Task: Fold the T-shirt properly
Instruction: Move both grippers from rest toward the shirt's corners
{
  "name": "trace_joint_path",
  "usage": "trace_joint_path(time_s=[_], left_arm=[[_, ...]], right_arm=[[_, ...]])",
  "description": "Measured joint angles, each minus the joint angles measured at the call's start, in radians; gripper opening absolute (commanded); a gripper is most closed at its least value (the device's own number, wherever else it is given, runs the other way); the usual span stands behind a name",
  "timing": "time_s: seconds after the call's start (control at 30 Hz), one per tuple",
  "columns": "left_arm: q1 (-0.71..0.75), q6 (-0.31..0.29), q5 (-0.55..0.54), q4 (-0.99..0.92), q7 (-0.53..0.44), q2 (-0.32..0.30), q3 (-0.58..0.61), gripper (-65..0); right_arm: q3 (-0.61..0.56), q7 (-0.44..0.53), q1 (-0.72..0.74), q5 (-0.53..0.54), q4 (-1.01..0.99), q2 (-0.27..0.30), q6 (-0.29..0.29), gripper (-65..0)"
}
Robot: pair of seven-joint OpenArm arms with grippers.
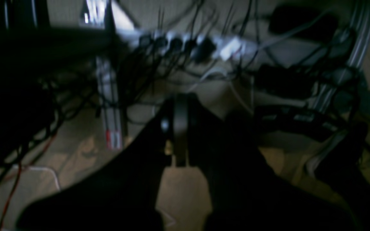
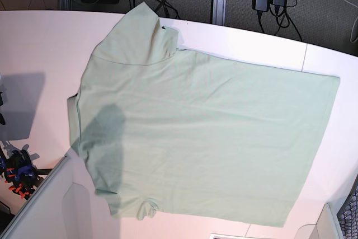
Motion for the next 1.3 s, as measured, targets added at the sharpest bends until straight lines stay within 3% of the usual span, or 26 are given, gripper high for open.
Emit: trace_joint_path(time_s=[0.4,0.57,0.97,1.0,1.1,1.2,1.3], left_arm=[[0.000,0.000,0.018,0.000,0.001,-0.006,0.000,-54.7],[0.000,0.000,0.038,0.000,0.008,-0.024,0.000,-54.7],[0.000,0.000,0.037,0.000,0.001,-0.044,0.000,-54.7],[0.000,-0.007,0.037,0.001,0.012,-0.044,0.000,-54.7],[0.008,-0.112,0.037,0.009,0.035,-0.051,0.000,-54.7],[0.057,-0.173,-0.010,0.059,0.005,-0.075,0.000,-54.7],[0.136,-0.216,-0.076,0.150,-0.038,-0.126,-0.005,-54.7]], right_arm=[[0.000,0.000,-0.002,0.000,0.000,0.000,0.000,-65.0],[0.000,-0.002,-0.001,0.000,0.000,0.016,0.079,-65.0],[0.000,-0.007,-0.002,0.000,0.000,0.028,0.082,-65.0],[0.000,-0.012,-0.007,0.000,0.000,0.028,0.082,-65.0],[0.000,-0.013,-0.041,0.000,0.021,0.028,0.083,-65.0],[-0.001,-0.013,-0.108,0.000,0.082,0.032,0.088,-65.0],[-0.003,-0.024,-0.198,0.048,0.167,0.058,0.189,-65.0]])
